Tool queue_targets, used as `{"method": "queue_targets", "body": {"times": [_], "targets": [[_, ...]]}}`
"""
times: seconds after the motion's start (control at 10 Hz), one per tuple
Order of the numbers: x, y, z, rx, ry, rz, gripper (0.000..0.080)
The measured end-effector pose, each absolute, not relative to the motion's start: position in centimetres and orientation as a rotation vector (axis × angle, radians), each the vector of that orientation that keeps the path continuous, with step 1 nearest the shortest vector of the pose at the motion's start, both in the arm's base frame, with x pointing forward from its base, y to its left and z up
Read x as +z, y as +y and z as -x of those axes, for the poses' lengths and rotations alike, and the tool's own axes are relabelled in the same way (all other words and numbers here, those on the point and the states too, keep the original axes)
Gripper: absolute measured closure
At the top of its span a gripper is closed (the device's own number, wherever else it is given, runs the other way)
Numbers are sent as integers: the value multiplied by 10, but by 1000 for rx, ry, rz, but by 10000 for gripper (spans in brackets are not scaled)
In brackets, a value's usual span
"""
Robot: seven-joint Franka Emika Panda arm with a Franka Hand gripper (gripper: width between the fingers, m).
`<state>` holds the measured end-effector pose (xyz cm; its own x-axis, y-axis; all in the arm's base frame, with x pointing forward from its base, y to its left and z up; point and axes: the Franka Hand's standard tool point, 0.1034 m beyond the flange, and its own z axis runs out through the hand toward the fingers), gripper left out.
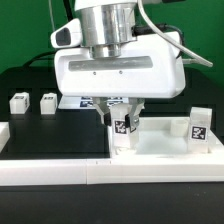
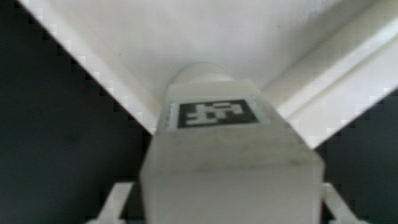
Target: Assemble square table
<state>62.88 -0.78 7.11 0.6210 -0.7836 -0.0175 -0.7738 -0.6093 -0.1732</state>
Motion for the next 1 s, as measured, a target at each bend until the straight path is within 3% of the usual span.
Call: {"method": "queue_targets", "body": {"times": [0.3, 0.7, 0.9, 1.0], "targets": [[69, -8, -624, 4, 1914, 2238, 509], [68, -7, -623, 11, 1896, 2246, 509], [77, 13, -623, -108, 1427, 2609, 184], [78, 18, -621, -141, 1246, 2711, 184]]}}
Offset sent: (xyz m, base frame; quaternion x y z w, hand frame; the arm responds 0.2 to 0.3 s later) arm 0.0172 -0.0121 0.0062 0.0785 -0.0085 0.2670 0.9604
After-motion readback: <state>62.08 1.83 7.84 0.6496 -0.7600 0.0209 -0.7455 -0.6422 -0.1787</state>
